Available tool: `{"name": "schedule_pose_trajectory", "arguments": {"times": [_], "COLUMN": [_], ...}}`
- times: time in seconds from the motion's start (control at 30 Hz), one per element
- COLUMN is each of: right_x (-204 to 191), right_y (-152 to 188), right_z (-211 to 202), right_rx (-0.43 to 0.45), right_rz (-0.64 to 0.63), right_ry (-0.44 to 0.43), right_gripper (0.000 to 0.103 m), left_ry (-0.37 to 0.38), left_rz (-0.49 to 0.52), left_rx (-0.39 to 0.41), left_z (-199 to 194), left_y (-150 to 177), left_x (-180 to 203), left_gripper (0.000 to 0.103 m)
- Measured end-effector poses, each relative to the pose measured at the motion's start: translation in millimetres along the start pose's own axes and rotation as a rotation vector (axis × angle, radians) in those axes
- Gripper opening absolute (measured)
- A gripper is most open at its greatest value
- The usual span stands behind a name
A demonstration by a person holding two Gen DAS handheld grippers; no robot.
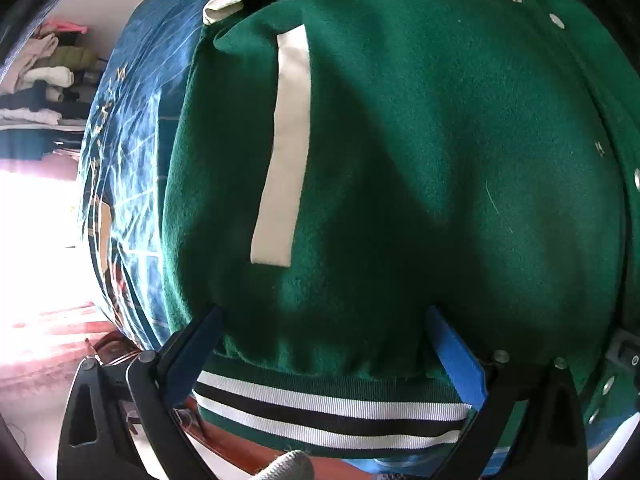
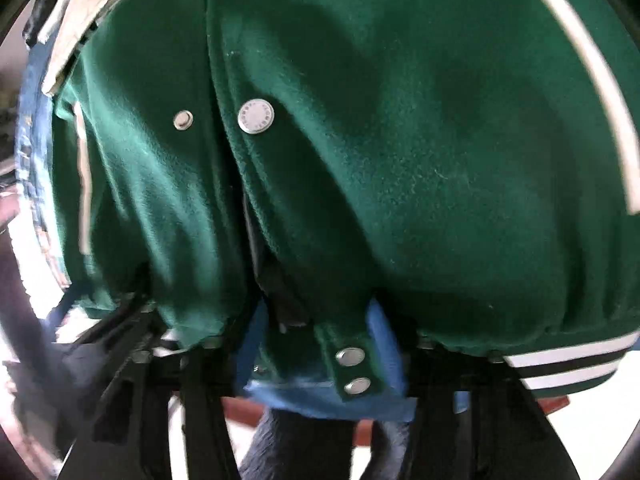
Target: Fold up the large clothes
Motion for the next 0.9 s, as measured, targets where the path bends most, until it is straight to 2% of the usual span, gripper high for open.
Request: {"name": "schedule_pose_trajectory", "arguments": {"times": [0.03, 0.1, 0.13, 0.17, 0.23, 0.33, 0.43, 0.47, 0.5, 0.57, 0.6, 0.63, 0.73, 0.83, 0.9], "right_x": [-2.2, -9.6, -11.2, -15.0, -23.8, -23.5, -1.7, -0.4, 0.9, -0.2, -1.5, -2.4, 2.3, 0.3, -0.1], "right_y": [3.5, 7.2, 9.1, 12.1, 14.6, 11.9, 10.7, 10.2, 9.0, 10.1, 11.5, 12.8, 13.9, 14.3, 15.4], "right_z": [-2.6, -7.9, -12.9, -18.5, -30.3, -46.8, -53.0, -48.9, -45.3, -49.4, -50.7, -49.4, -30.7, 11.9, 19.2], "right_rx": [0.011, 0.032, 0.05, 0.068, 0.087, 0.107, 0.059, 0.023, 0.011, 0.026, 0.029, 0.03, -0.014, -0.117, -0.066], "right_rz": [0.02, 0.027, 0.038, 0.063, 0.066, 0.048, 0.06, 0.055, 0.047, 0.032, 0.009, -0.006, -0.061, -0.099, -0.085], "right_ry": [-0.038, -0.059, -0.093, -0.162, -0.214, -0.222, -0.201, -0.173, -0.16, -0.131, -0.111, -0.086, 0.002, 0.089, 0.119], "right_gripper": [0.014, 0.011, 0.0, 0.0, 0.0, 0.0, 0.002, 0.004, 0.012, 0.039, 0.063, 0.074, 0.074, 0.074, 0.074], "left_ry": [0.011, 0.027, 0.035, 0.042, 0.049, 0.05, 0.047, 0.044, 0.041, 0.037, 0.036, 0.035, 0.025, 0.013, 0.006], "left_rz": [-0.013, -0.025, -0.033, -0.039, -0.043, -0.041, -0.04, -0.038, -0.039, -0.045, -0.048, -0.051, -0.05, -0.036, -0.026], "left_rx": [-0.005, -0.01, -0.012, -0.013, -0.012, -0.012, -0.014, -0.016, -0.016, -0.019, -0.02, -0.019, -0.016, -0.008, -0.004], "left_z": [0.2, 0.2, 1.0, 1.1, 1.1, -0.8, -3.0, -3.1, -3.5, -4.2, -5.0, -5.8, -6.0, -6.5, -6.9], "left_y": [-0.8, -0.4, -0.2, 0.7, 6.1, 10.9, 10.2, 10.3, 10.4, 10.4, 10.3, 10.5, 11.9, 13.4, 13.6], "left_x": [-3.2, -7.6, -10.4, -12.9, -16.5, -15.0, -15.1, -14.2, -13.8, -15.4, -15.3, -15.1, -13.1, -9.3, -7.6], "left_gripper": [0.103, 0.103, 0.103, 0.103, 0.103, 0.103, 0.103, 0.103, 0.103, 0.103, 0.103, 0.103, 0.103, 0.103, 0.103]}}
Point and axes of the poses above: each gripper's, at about its wrist camera, not at the fingertips, and z roughly the way its jaws point, x to its right, y to its underside, the point moved 3 cm from there along z, roughly the way its jaws point, and after that the axes turned 15 degrees about -z, right-handed, at the moved point
